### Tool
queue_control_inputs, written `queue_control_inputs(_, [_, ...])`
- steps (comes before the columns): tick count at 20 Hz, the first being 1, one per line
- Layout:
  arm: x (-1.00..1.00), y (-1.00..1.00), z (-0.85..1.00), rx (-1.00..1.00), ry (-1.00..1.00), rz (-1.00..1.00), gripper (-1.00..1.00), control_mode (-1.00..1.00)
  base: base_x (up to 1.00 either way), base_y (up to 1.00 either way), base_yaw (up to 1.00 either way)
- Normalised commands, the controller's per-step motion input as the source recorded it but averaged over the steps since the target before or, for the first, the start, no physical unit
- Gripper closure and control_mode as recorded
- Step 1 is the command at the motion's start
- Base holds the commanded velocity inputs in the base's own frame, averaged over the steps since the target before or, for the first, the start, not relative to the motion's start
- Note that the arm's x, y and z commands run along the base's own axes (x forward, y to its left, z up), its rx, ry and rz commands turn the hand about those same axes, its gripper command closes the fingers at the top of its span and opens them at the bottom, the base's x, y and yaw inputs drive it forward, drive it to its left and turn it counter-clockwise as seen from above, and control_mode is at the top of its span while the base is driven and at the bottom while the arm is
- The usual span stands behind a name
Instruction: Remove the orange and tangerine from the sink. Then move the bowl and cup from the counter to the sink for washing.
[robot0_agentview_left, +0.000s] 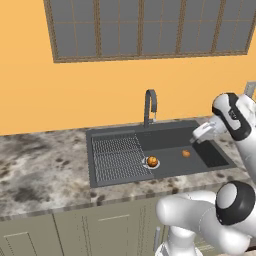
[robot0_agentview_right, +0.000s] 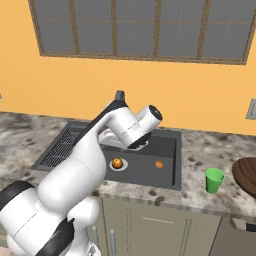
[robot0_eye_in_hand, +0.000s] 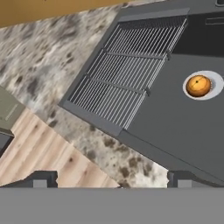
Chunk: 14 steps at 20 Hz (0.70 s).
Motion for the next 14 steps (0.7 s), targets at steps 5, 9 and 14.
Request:
queue_control_inputs(5, [0.18, 0.03, -0.25, -0.13, -0.04, -0.07, -1.0, -1.0, 0.0, 0.0, 0.0])
queue_control_inputs(9, [0.19, 0.1, -0.23, -0.17, -0.06, -0.09, -1.0, -1.0, 0.0, 0.0, 0.0])
queue_control_inputs(14, [0.21, 0.09, -0.19, -0.03, -0.04, -0.09, -1.0, -1.0, 0.0, 0.0, 0.0])
